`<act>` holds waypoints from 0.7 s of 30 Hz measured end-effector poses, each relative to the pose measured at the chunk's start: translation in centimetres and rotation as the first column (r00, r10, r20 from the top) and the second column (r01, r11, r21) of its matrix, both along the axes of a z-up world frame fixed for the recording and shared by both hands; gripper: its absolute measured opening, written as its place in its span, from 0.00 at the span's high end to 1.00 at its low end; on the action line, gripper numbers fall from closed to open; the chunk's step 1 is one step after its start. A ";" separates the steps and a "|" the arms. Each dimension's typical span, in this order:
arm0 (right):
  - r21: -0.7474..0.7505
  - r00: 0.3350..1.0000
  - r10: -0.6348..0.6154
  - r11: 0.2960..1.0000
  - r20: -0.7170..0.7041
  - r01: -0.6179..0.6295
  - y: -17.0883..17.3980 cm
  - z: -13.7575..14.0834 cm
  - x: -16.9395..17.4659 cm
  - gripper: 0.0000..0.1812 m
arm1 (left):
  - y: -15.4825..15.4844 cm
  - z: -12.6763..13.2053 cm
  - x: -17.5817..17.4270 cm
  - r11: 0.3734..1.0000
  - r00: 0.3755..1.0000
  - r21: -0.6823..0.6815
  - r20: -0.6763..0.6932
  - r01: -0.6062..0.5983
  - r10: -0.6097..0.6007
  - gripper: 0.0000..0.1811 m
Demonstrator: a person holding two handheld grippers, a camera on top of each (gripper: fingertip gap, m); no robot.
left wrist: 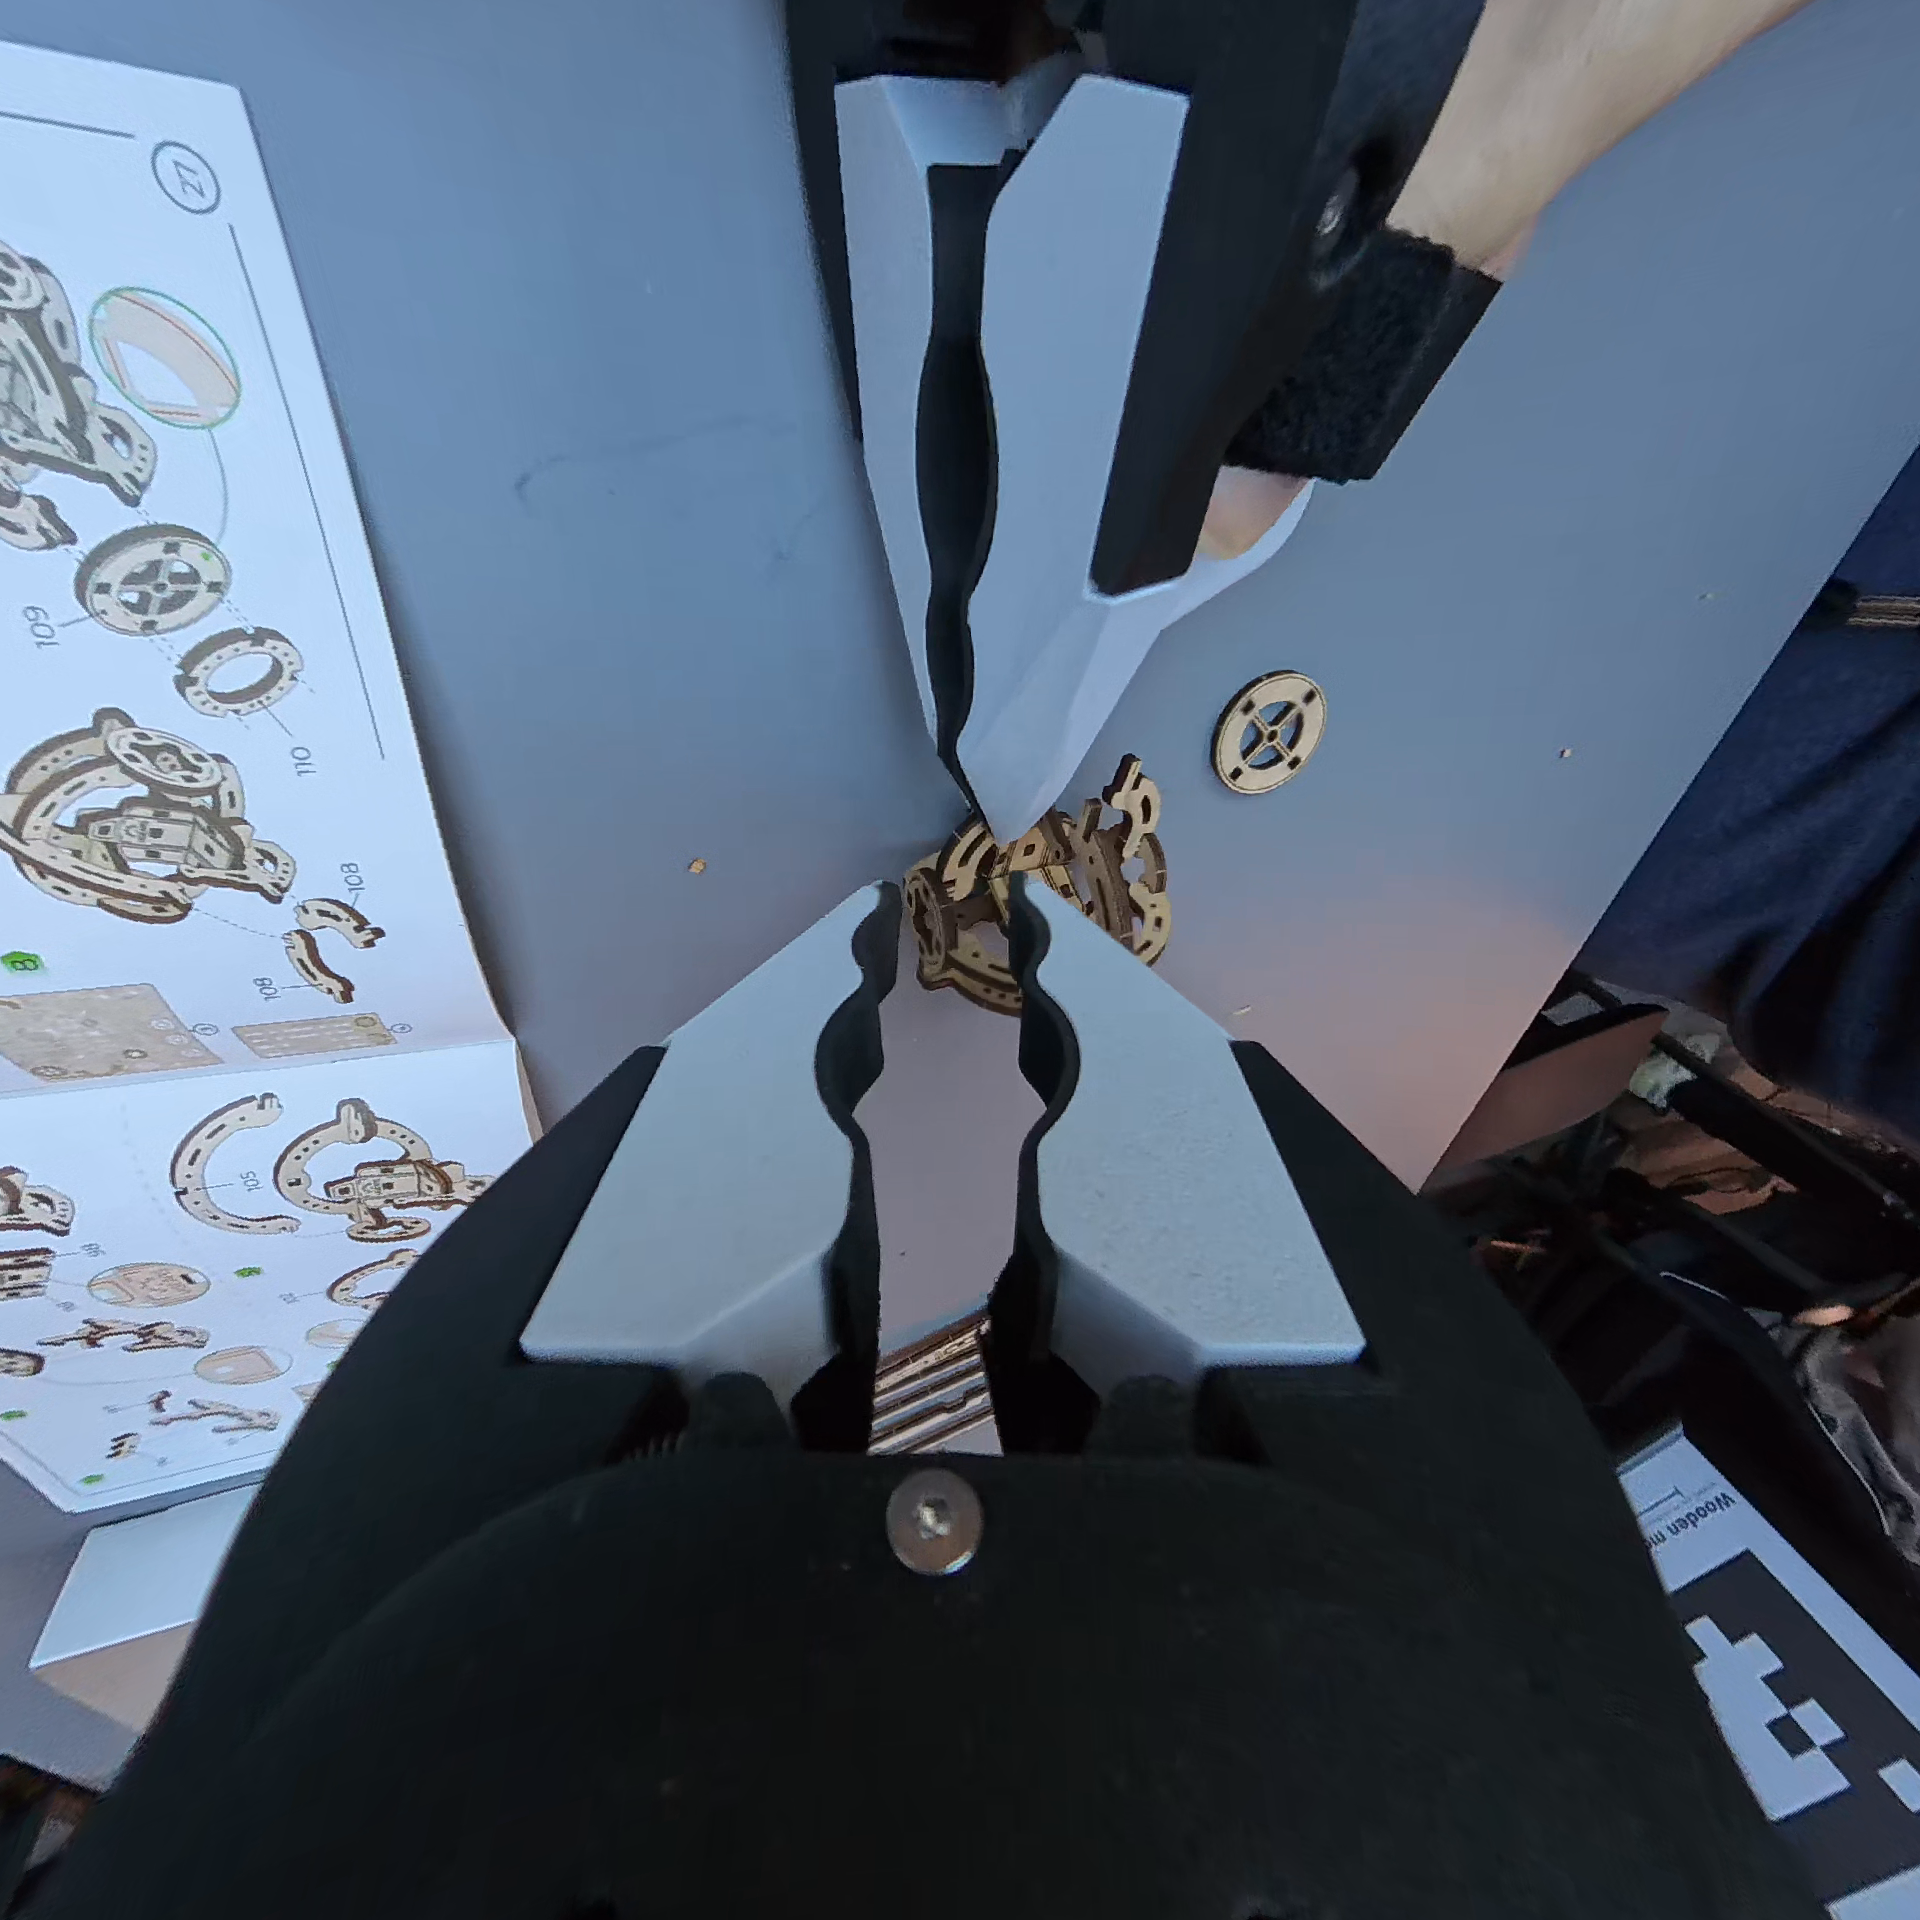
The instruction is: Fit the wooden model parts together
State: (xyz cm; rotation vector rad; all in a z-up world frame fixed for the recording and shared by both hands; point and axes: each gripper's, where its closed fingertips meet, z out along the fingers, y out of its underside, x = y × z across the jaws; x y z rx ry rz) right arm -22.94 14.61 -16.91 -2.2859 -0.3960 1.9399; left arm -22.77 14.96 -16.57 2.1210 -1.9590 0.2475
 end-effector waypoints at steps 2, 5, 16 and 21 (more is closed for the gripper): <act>0.000 1.000 0.000 1.000 0.000 0.000 0.0 0.0 0.0 1.00 | -0.1 -0.2 -0.2 0.999 0.999 0.030 -0.026 0.041 -0.040 0.89; 0.002 1.000 -0.002 1.000 0.001 0.002 0.0 0.0 0.0 1.00 | 0.4 -0.7 -0.7 0.990 0.992 0.096 -0.074 0.107 -0.100 0.89; 0.005 1.000 -0.003 1.000 0.003 0.003 0.1 0.0 0.0 1.00 | -0.3 -1.0 -0.6 0.987 0.989 0.102 -0.103 0.121 -0.110 0.91; 0.003 1.000 -0.001 1.000 -0.005 0.001 0.1 0.1 0.0 1.00 | -0.2 -0.9 -0.2 0.992 0.994 0.103 -0.082 0.079 -0.070 0.90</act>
